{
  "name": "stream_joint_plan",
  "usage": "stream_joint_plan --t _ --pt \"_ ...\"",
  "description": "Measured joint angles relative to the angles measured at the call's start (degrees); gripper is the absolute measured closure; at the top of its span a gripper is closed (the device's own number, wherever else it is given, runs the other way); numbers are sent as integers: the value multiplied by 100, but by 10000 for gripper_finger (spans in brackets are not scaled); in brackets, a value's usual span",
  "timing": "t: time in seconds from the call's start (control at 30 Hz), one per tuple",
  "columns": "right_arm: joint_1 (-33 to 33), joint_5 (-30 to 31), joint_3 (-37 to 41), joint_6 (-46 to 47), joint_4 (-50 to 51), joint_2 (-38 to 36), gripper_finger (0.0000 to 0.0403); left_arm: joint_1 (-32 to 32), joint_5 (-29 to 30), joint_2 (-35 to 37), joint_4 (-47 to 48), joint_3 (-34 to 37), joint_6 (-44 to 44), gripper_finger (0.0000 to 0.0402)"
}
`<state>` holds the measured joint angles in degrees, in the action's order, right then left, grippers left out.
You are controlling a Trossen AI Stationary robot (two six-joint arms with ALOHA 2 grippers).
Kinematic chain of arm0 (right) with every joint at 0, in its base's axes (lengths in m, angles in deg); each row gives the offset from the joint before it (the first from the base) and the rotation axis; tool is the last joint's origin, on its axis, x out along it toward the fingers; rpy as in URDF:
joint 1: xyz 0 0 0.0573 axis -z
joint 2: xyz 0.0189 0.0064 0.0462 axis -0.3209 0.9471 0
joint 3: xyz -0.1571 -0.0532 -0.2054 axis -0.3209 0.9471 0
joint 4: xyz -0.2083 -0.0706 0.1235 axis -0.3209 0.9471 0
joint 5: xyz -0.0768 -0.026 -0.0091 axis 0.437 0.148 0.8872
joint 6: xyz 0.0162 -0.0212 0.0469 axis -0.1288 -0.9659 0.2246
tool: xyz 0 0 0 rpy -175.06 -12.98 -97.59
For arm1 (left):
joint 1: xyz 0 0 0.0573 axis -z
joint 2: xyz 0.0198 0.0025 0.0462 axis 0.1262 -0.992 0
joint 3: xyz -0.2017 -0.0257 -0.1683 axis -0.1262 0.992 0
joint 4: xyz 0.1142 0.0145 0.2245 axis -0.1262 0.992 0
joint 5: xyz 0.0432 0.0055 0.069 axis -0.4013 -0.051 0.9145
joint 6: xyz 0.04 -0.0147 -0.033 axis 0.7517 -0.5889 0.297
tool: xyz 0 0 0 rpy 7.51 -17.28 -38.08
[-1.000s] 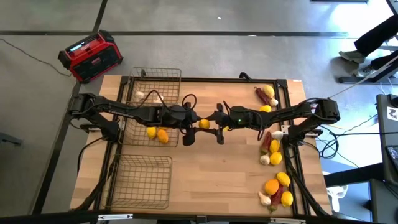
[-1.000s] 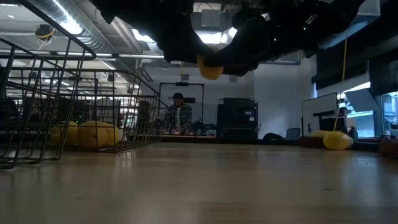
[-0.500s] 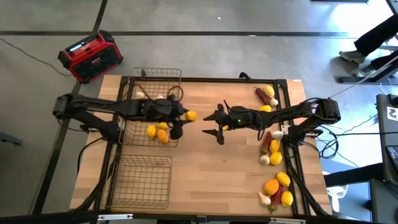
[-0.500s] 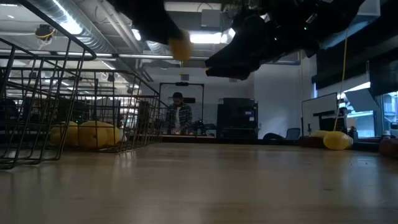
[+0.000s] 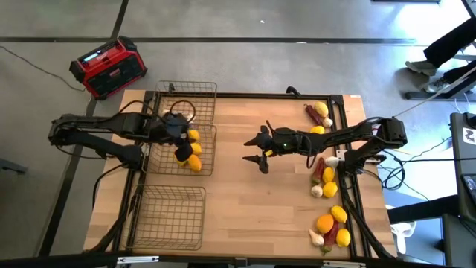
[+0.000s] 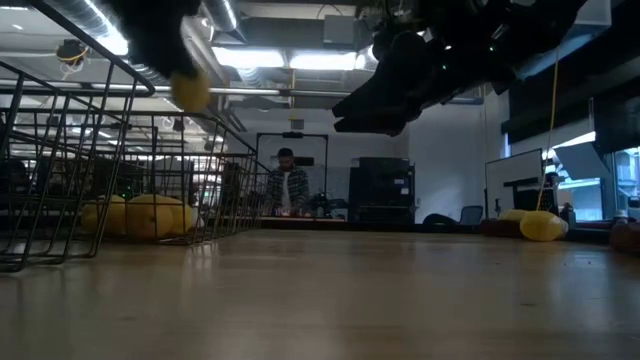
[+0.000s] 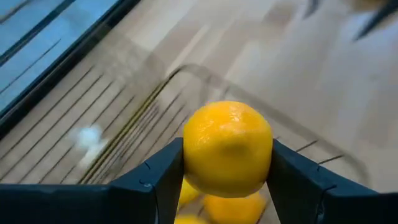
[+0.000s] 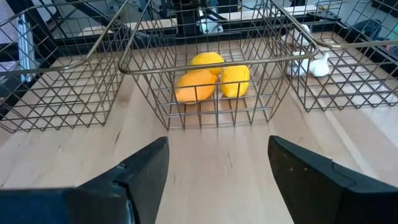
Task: Sort produce into baskets
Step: Put the lemon in the middle wire basket
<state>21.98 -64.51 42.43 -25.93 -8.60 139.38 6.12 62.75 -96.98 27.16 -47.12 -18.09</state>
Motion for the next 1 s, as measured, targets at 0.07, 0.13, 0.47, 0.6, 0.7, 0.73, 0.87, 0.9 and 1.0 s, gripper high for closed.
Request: stream_joint_plan --t 0.07,0.13,0.47,0.6,0.7,0.73,0.87,0.9,1.0 --pt "0 0 0 40 0 0 134 0 34 11 313 54 -324 208" --pt "0 0 0 72 0 6 134 0 30 -8 597 137 -566 208" --pt "0 7 2 227 -7 360 134 -4 203 -48 880 773 -1824 208" --pt "0 9 2 294 -21 376 134 -4 361 -52 865 1060 -2200 208" --pt "0 11 2 298 -68 378 134 -4 363 -52 860 1296 -2478 208" --pt "0 11 2 297 -100 378 134 -4 381 -52 853 1373 -2571 208" --pt "0 13 2 297 -164 378 134 -4 464 -52 786 1681 -2828 208" --pt "0 14 2 297 -173 378 134 -4 469 -52 731 1756 -2835 208" --pt "0 17 2 297 -179 378 134 -4 474 -54 472 1951 -2786 208"
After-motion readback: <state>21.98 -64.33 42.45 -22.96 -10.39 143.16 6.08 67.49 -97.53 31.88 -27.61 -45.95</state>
